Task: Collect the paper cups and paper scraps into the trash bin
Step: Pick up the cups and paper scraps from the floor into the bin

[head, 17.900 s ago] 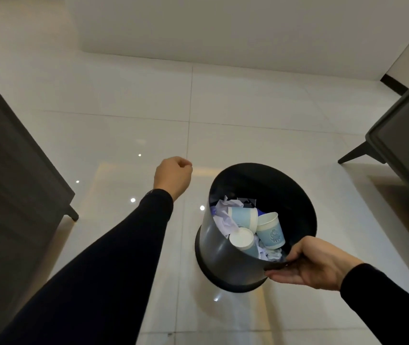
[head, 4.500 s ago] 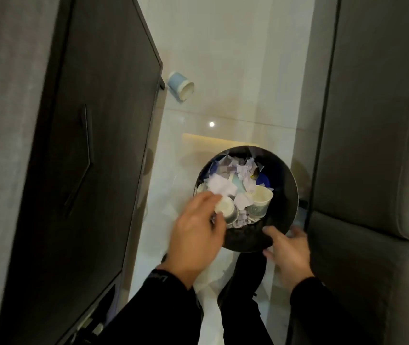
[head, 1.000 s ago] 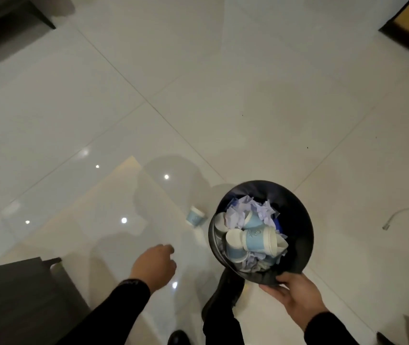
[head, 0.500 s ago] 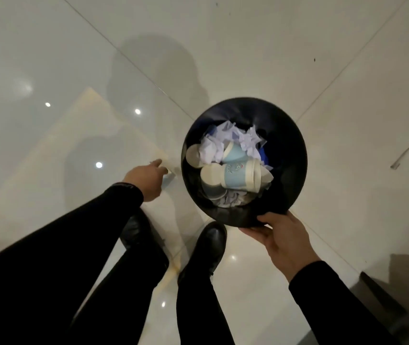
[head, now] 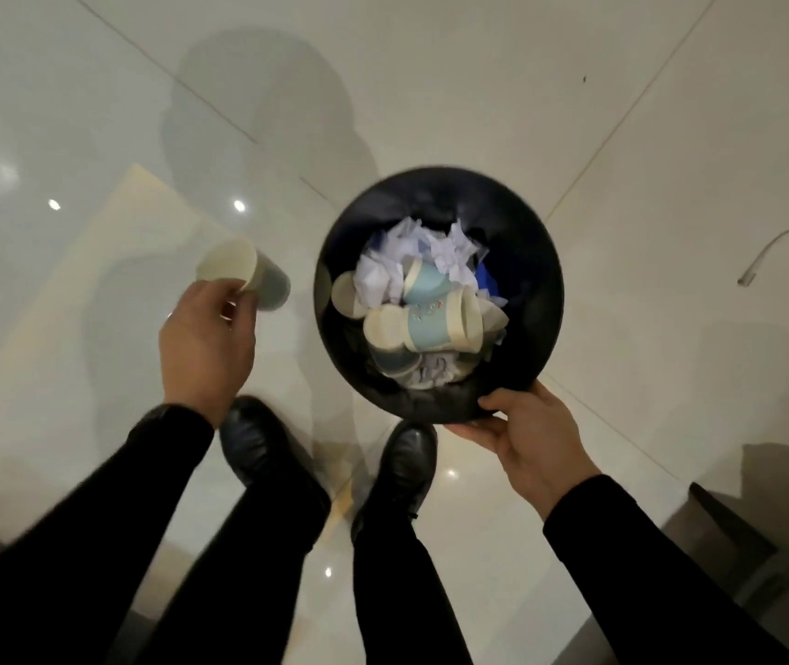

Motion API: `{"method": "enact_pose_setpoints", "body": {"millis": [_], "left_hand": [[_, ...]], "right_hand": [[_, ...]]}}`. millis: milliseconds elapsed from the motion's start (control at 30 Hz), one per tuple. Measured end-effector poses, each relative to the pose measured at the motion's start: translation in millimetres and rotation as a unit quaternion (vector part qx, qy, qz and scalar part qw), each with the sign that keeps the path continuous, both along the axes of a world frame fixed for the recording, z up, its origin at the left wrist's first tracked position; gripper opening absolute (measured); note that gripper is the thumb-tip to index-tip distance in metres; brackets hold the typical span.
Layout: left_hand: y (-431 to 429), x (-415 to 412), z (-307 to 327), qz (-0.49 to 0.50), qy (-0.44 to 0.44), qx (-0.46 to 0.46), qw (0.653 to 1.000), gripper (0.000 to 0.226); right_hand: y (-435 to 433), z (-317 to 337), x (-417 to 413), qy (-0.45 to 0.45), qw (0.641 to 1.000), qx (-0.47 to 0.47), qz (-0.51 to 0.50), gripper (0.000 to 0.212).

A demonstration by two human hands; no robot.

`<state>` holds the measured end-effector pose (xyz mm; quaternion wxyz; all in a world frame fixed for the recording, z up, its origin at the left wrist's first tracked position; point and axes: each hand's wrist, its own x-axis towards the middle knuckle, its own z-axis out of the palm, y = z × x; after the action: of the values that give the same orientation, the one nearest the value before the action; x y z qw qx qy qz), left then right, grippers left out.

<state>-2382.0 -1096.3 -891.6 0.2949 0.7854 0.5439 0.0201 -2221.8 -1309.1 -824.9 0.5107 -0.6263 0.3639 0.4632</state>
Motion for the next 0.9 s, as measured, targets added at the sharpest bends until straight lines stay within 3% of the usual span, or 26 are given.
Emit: {"method": "enact_pose_setpoints", "body": {"millis": [67,167,267,333,467,567,700,800,900], "left_hand": [[7.3,7.5,68.1,0.014,-0.121,0.067,0.99,0.016],[-3.7,24.7,163.8,-0.091,-0.199,0.073,0.973,0.009],[-18.8,43.4,237.9,-0.269,-0.179,0.023,0.946,0.018],[-14.5,49.7,280.8,-0.314,-0.146,0.02,0.938,0.029],[14.5,52.7,376.6,-0.145,-0.195,-0.012,0.97,0.027],[40.7,36.5,432.5,-0.052,-0.171,-0.034,0.983,0.027],[66.9,17.6,498.1,-0.013,-0.134,-0.07,0.988,0.023],[89.6,39.9,561.4,-0.007,-0.185,-0.094,0.978,0.013],[114.7,79.5,638.0,-0.009,-0.253,-0.193,0.948,0.017]], "right_hand": [[7.2,26.6,-4.1,0.007,1.0,-0.014,0.001,0.049],[17.3,84.6,-9.3,0.022,0.999,-0.024,0.0,0.054],[23.6,155.9,-7.8,0.026,1.0,-0.005,0.014,0.056],[28.8,207.8,-2.0,0.012,0.999,0.01,0.033,0.053],[42.2,311.9,16.6,-0.033,0.998,0.02,0.058,0.042],[57.1,382.2,28.9,-0.08,0.994,0.028,0.074,0.037],[82.0,466.6,53.2,-0.133,0.987,0.047,0.081,0.033],[105.0,534.1,75.7,-0.184,0.976,0.054,0.108,0.022],[129.5,602.7,92.5,-0.233,0.96,0.062,0.142,0.014]]}}
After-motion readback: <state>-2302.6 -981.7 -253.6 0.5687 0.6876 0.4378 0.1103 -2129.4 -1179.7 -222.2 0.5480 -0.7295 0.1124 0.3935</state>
